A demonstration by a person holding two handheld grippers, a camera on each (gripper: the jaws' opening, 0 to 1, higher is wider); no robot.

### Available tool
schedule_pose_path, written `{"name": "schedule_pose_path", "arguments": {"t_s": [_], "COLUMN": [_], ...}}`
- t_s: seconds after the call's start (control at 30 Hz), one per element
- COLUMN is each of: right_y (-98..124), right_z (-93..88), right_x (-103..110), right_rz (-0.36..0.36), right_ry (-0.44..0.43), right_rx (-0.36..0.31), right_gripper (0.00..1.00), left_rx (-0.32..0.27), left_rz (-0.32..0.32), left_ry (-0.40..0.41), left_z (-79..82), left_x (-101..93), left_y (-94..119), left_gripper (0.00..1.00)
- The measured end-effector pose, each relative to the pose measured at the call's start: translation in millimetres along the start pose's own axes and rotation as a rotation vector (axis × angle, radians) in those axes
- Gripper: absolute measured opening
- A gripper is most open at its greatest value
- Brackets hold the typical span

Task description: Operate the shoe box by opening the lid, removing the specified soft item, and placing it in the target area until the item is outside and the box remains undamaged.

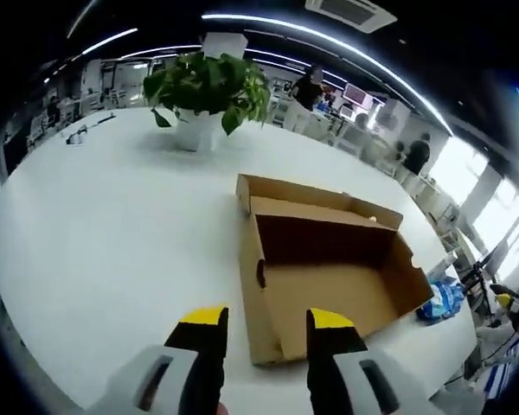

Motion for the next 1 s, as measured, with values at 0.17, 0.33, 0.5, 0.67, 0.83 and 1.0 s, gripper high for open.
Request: {"name": "schedule_pose_path", "arguments": {"t_s": [0.17, 0.33, 0.5, 0.67, 0.83, 1.0], "right_y": [4, 4, 5, 2, -8, -31], "right_z": [-2.6, -5.0, -6.2, -5.1, 1.2, 15.5], "right_x": [7, 12, 16, 19, 27, 33], "right_rz": [0.003, 0.007, 0.008, 0.005, 0.024, 0.045], "right_ry": [-0.018, -0.014, -0.013, -0.022, -0.005, 0.0], "right_rx": [-0.002, 0.007, 0.011, 0.009, 0.019, 0.016], "right_gripper": [0.37, 0.38, 0.38, 0.37, 0.37, 0.35], "left_rx": [0.024, 0.045, 0.064, 0.055, 0.056, 0.058], "left_rz": [-0.011, 0.003, 0.033, 0.038, 0.053, 0.055], "left_ry": [0.019, 0.005, -0.033, -0.008, -0.03, -0.039], "left_z": [-6.6, -11.7, -18.2, -17.3, -16.4, -18.5], "left_x": [-3.3, -4.5, -5.6, -1.4, -2.4, -3.6], "left_y": [-10, -16, -16, -16, -17, -14], "left_gripper": [0.26, 0.2, 0.12, 0.11, 0.09, 0.08]}}
Point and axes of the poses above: the point that each gripper's makers call its tool centre point, and the gripper's own axes: y roughly backward along the fingers, x roughly to its left, z roughly out of its top, the point moved 8 cm from there along y, roughly backward along the fingers, and after that the axes turned 3 degrees about x, right-handed, at the moved point
